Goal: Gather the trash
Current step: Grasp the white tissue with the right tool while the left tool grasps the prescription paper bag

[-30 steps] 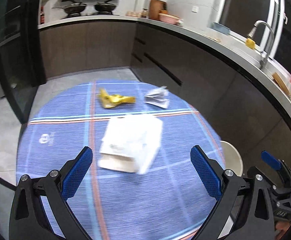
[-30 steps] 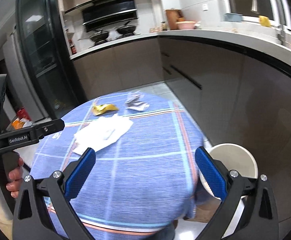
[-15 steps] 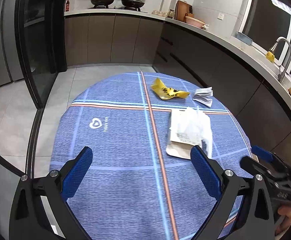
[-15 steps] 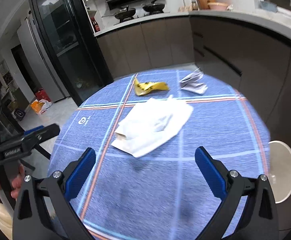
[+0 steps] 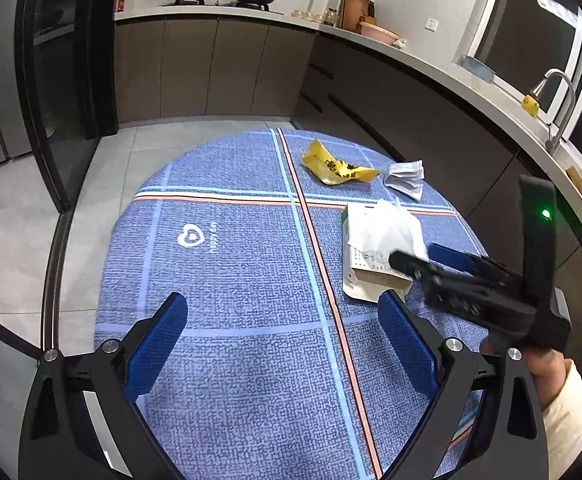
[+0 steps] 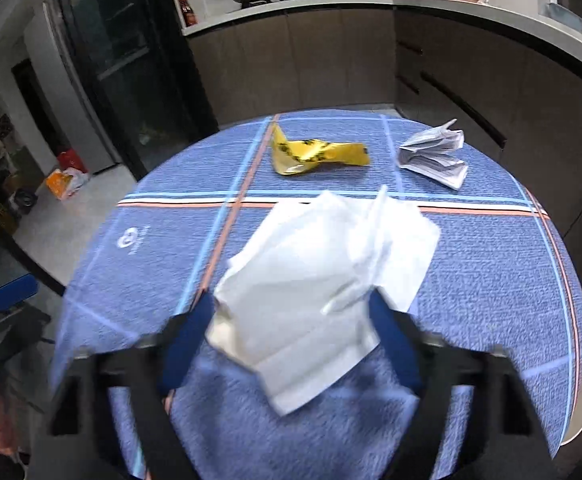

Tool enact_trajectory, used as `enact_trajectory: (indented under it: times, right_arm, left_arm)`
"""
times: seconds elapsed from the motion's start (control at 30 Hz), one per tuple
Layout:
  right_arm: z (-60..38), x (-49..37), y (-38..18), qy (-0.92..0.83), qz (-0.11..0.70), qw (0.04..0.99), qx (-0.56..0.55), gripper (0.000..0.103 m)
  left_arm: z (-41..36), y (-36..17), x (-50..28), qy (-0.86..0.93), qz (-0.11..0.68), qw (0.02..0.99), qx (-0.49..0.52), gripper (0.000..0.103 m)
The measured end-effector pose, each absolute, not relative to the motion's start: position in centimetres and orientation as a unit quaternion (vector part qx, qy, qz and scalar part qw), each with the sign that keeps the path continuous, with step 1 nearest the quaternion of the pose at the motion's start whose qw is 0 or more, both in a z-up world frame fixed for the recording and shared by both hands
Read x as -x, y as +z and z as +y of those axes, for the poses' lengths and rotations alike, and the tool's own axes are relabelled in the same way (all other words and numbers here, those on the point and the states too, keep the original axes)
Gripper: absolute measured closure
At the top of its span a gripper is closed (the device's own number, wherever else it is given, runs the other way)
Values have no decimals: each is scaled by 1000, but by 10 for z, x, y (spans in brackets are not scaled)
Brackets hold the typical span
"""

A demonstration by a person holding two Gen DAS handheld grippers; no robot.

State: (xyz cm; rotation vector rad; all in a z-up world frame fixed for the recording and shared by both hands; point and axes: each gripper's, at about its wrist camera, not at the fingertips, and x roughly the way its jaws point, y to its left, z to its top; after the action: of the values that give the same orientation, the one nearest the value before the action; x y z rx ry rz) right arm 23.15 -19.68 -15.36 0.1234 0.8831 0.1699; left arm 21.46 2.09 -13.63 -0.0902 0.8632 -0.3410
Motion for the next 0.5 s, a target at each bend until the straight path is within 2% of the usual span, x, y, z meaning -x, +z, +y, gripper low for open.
enact_trajectory:
  times: [0.03,0.07,0.1,0.4,0.5]
  right_arm:
    - [-198,-233,-155,77,429,898,-60,68]
    - [-201,-234,-155,72,430,898,-61,94]
    - [-206,-235,-154,64,427,900,-63,98]
    - [-261,-207,-124,15,369,926,-78,99]
    - [-278,-197,-120,3,361,929,-85,99]
  left_arm:
    - [19,-138,-218,-168,419,891,43,11]
    - [15,-139,-221,-174,423,888,42,11]
    - [10,-140,-225,-180,425,886,41,10]
    - [-56,-169,-272,-209,454,866,28,9]
    - [-83,-179,-286,-199,457,867,-14,9]
